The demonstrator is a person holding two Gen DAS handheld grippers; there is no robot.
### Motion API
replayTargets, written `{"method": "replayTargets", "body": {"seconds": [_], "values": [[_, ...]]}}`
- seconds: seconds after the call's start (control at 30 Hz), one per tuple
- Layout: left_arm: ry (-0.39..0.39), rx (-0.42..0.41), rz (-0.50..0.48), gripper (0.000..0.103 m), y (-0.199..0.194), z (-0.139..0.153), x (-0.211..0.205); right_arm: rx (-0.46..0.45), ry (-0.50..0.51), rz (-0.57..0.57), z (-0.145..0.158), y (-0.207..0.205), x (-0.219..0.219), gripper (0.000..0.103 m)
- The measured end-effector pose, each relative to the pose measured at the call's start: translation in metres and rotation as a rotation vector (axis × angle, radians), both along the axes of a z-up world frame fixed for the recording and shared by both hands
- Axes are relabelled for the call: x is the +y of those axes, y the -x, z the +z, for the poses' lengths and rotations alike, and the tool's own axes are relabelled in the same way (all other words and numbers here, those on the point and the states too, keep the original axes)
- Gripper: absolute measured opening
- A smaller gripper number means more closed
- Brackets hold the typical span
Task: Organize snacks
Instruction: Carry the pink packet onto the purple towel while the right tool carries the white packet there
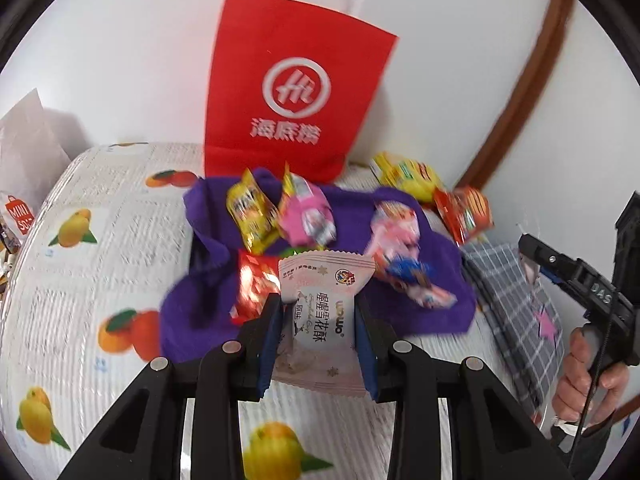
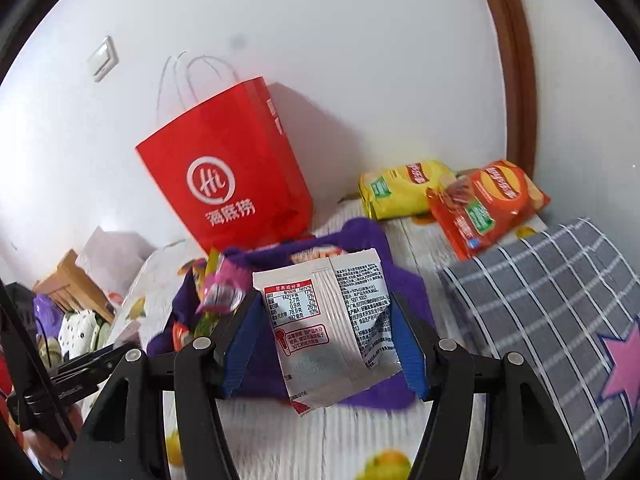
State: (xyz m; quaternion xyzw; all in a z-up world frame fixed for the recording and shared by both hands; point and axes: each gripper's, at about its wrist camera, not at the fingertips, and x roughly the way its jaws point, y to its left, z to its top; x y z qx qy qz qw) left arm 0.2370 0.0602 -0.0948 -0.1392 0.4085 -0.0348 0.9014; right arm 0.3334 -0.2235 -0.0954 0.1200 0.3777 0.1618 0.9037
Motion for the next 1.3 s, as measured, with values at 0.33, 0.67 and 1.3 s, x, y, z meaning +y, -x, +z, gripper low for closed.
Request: {"method": "replayTargets", "body": {"seconds": [0.33, 0.67, 1.3], "values": [[0.031, 0.007, 0.046, 0.033, -0.051, -0.001, 0.028, 0.13, -0.07, 0.025, -0.055, -0.07, 0.01, 0.062], [-0.014, 0.021, 0.045, 0.033, -0.1, -0.002, 0.029, 0.172, -0.099, 0.06, -0.084, -0.074, 0.01, 0.063], [0.058, 0.085, 0.032, 0.033, -0.117, -0.03, 0.033, 0.056, -0.126, 0.098, -0.077, -0.056, 0.015, 0.076]]}}
